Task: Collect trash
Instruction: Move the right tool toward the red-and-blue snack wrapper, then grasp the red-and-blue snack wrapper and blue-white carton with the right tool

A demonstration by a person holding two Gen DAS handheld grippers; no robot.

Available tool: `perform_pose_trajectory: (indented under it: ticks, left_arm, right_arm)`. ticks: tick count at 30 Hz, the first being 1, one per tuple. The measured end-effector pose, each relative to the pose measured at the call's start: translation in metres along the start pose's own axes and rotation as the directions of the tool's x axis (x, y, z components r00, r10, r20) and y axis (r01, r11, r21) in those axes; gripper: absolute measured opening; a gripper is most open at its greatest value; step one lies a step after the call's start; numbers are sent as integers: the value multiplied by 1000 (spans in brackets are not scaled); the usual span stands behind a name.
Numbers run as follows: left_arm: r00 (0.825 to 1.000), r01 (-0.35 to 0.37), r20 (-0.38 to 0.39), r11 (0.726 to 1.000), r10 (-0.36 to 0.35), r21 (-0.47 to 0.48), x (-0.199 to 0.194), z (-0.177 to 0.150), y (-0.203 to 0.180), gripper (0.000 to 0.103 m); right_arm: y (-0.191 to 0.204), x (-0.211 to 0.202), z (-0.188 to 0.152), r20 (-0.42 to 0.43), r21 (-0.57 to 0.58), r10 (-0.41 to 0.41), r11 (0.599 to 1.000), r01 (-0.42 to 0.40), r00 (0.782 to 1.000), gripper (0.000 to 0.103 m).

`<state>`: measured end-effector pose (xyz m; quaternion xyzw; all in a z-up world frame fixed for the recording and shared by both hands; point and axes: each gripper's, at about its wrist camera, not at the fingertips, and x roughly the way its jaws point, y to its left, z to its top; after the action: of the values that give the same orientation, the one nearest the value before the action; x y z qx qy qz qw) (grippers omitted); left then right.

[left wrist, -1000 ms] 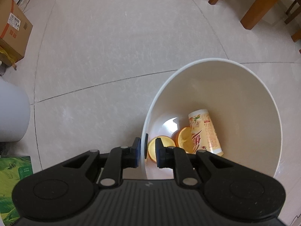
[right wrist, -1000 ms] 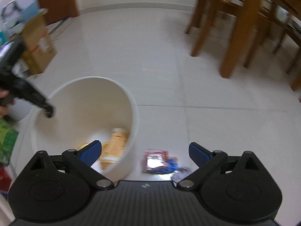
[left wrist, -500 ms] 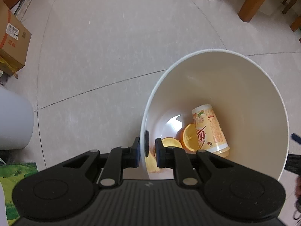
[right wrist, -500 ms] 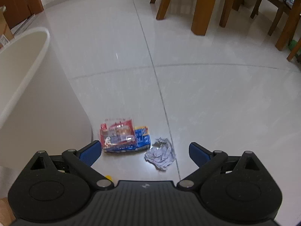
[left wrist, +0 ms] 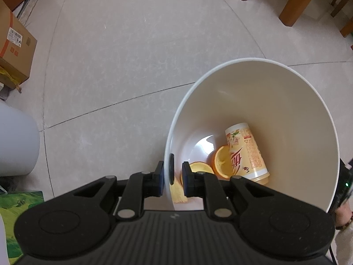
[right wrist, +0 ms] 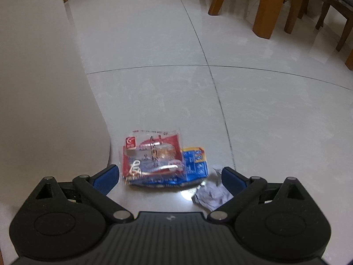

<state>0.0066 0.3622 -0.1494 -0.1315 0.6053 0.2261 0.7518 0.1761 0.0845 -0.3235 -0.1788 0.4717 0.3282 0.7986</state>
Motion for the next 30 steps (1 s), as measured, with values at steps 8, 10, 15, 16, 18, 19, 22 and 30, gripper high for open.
perform_pose_trajectory:
  ticks: [8, 10, 15, 16, 18, 19, 22, 30]
  left_arm:
    - [1000, -3, -15, 1000, 3, -4, 4, 1, 0, 13]
    - [1000, -9, -16, 1000, 9, -5, 5, 2, -1, 13]
    - [999, -28, -21, 1000, 27, -7, 10, 3, -5, 15]
    - [999, -33, -21, 999, 33, -1, 10, 3, -7, 16]
    - [999, -40, -20, 999, 40, 4, 11, 3, -7, 16]
    - [999, -38, -20, 999, 38, 0, 12, 3, -7, 16]
    - [999, -32, -22, 999, 31, -12, 12, 4, -5, 16]
    - [1000, -13, -29, 999, 13, -29, 10, 5, 1, 16]
  right_arm:
    - [-37, 18, 16, -20, 42, 59, 997, -58, 998, 101]
    - [-44, 27, 24, -34, 38, 77, 996, -76, 996, 101]
    - [-65, 51, 49, -25, 81, 37, 996, -35, 999, 101]
    - [-70, 57, 53, -37, 101, 16, 995, -12, 999, 101]
    - [-78, 77, 59, -88, 116, -28, 992, 38, 996, 101]
    - [-80, 87, 60, -120, 112, -53, 992, 66, 991, 101]
    - [-84, 104, 58, -184, 76, -102, 990, 117, 978, 100]
    - [-82, 80, 16, -252, -36, -71, 997, 64, 965, 100]
